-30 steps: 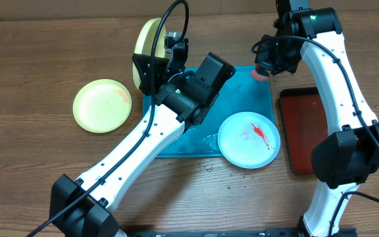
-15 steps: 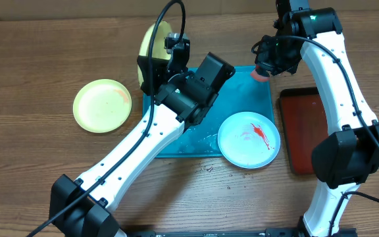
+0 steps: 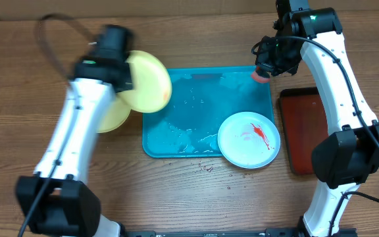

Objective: Clean dirty plates on tray and stack at the side
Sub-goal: 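Stack the yellow plate onto the cleaned plate at the left side, then move the left gripper to the rim of the white plate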

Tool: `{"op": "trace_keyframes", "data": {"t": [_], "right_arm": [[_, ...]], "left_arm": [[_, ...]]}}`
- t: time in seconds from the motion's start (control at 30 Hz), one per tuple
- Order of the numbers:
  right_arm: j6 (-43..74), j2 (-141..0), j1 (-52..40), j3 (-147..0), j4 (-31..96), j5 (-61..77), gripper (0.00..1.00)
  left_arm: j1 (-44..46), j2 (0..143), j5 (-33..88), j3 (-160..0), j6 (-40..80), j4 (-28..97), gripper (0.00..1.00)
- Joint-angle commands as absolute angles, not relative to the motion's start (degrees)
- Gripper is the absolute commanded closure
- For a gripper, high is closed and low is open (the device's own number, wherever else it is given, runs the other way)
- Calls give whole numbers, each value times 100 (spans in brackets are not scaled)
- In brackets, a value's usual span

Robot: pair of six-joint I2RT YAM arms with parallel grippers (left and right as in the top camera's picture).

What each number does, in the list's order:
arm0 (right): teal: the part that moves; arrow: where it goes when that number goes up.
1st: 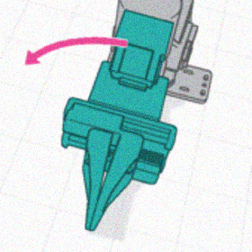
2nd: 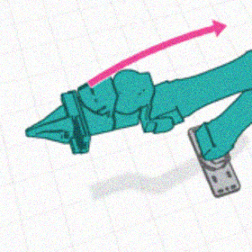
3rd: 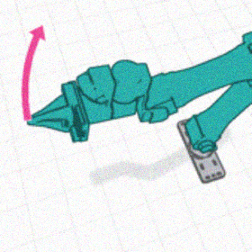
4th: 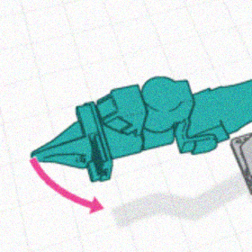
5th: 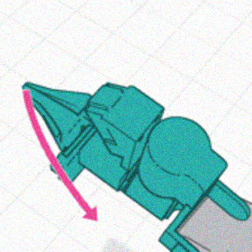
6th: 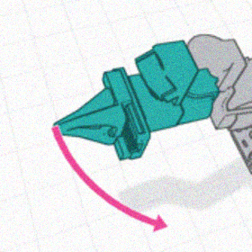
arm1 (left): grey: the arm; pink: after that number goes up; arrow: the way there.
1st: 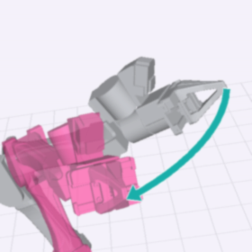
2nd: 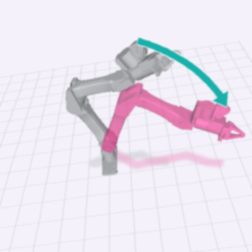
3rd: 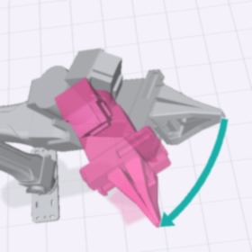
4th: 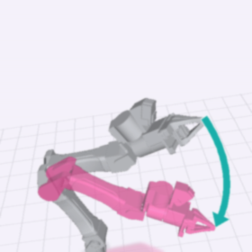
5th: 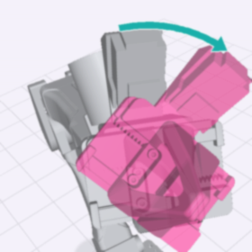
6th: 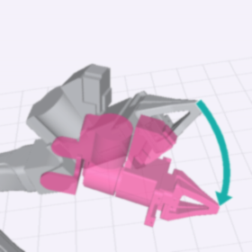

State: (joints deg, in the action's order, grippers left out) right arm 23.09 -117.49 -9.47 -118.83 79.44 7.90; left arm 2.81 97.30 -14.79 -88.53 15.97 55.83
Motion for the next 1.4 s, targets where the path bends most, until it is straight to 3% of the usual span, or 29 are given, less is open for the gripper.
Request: {"op": "trace_keyframes", "data": {"t": [0.0, 0.27, 0.6, 0.83, 0.87, 0.97, 1.0, 1.2, 1.37], "right_arm": [[2244, -11723, -956, -11937, 7937, 751, 96], [2244, -11723, -956, -11933, 7988, 751, 96], [2244, -11723, -958, -11933, 8027, 751, 96], [2241, -11723, -958, -11933, 8053, 751, 96], [2241, -11723, -958, -11933, 8053, 751, 96], [2224, -11723, -958, -11933, 8047, 751, 96], [2224, -11723, -958, -11933, 8042, 751, 96], [2224, -11723, -958, -11933, 8029, 751, 96], [2224, -11723, -958, -11933, 8018, 753, 96]], "left_arm": [[-707, 9450, 174, -8744, 1673, 5607, 96], [-2071, 9450, 622, -7553, 1525, 4731, 96], [-2185, 9450, -30, -6093, 2351, 3024, 96], [-2182, 9454, -576, -5826, 2622, 2816, 96], [-2182, 9454, -580, -5826, 2622, 2801, 91], [-2165, 9454, -467, -5828, 2613, 2733, 62], [-2163, 9454, -320, -5828, 2530, 2716, 60], [-2045, 9424, 996, -6525, 1518, 3371, 66], [-1391, 9419, 1334, -7599, 1181, 4348, 60]]}}
